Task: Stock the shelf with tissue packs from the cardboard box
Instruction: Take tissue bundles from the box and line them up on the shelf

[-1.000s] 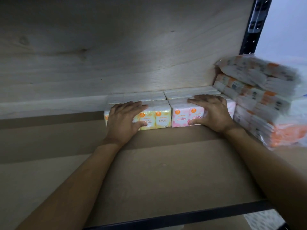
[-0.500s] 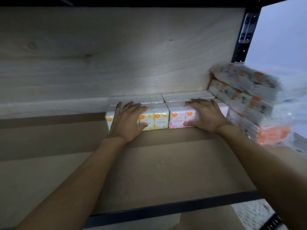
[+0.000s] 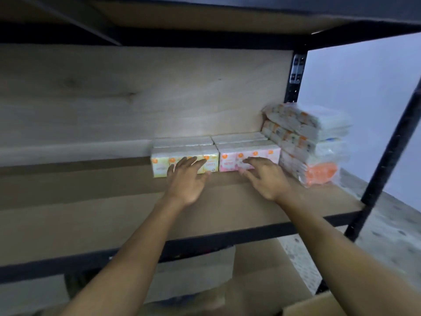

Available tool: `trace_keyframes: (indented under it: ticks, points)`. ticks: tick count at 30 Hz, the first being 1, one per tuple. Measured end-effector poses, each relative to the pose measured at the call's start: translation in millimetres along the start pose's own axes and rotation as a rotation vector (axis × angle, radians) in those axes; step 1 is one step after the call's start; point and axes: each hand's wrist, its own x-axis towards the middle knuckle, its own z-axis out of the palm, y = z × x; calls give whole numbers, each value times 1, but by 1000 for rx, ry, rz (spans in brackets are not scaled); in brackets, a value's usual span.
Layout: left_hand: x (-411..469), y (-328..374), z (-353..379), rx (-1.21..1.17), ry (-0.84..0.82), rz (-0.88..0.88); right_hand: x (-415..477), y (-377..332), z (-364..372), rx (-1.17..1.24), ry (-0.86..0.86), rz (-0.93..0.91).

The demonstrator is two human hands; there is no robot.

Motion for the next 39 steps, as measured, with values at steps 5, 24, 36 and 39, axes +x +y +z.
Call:
trace_keyframes:
  ticks: [5, 24, 36, 39]
  points:
    - [-59, 39, -5, -113, -40, 28, -69, -26, -21, 15, 16, 44]
    - [-235, 179, 152, -367, -469, 163, -361, 74, -27, 96, -65, 513]
    - [-284, 210, 266, -382, -882, -77, -445, 145, 29, 147, -428, 798]
    - [-283, 216, 288, -344, -946, -107, -451, 156, 45, 164, -573, 819]
